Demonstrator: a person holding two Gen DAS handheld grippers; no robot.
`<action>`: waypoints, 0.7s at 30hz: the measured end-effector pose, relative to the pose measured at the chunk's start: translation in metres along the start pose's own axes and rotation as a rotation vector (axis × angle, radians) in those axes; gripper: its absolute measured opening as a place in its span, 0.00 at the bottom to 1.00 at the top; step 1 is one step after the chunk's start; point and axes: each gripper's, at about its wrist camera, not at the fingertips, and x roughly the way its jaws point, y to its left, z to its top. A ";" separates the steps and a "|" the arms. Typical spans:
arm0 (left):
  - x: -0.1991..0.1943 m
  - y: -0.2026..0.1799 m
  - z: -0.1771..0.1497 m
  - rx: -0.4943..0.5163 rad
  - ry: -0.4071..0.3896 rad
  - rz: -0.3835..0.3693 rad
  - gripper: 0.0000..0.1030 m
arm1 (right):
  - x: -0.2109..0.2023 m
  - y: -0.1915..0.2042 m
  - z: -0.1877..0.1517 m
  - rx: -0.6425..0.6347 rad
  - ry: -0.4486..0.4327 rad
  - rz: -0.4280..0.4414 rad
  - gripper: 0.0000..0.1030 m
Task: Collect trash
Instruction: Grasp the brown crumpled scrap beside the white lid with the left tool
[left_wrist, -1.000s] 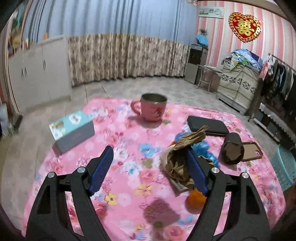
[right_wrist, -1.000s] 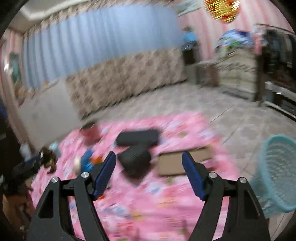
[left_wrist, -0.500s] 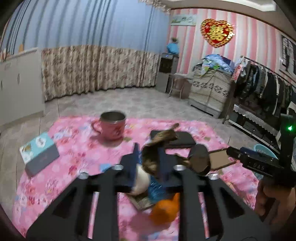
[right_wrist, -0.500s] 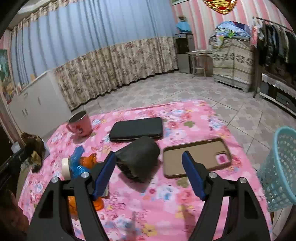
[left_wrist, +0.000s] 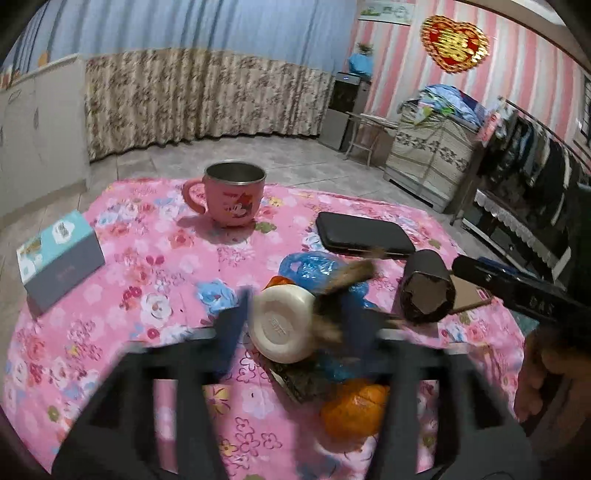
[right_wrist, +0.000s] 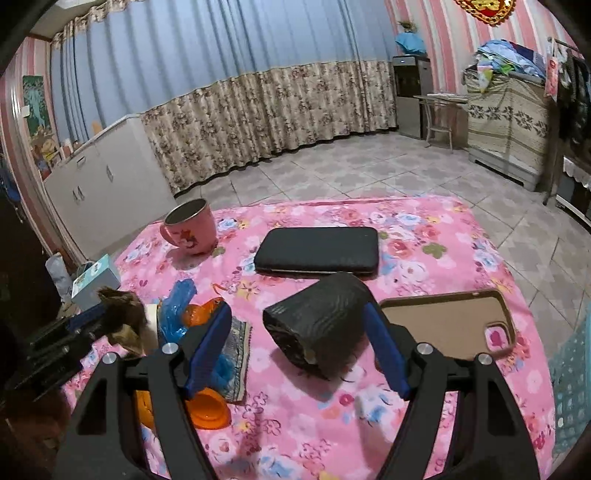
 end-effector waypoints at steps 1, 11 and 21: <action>0.003 0.000 0.000 0.006 0.000 0.014 0.62 | 0.002 -0.001 0.000 0.001 0.004 0.000 0.71; 0.043 0.004 -0.008 -0.004 0.135 -0.041 0.74 | 0.023 -0.007 -0.002 0.005 0.056 -0.009 0.71; 0.045 -0.010 -0.006 0.058 0.128 -0.094 0.30 | 0.049 -0.010 -0.009 0.018 0.121 -0.007 0.71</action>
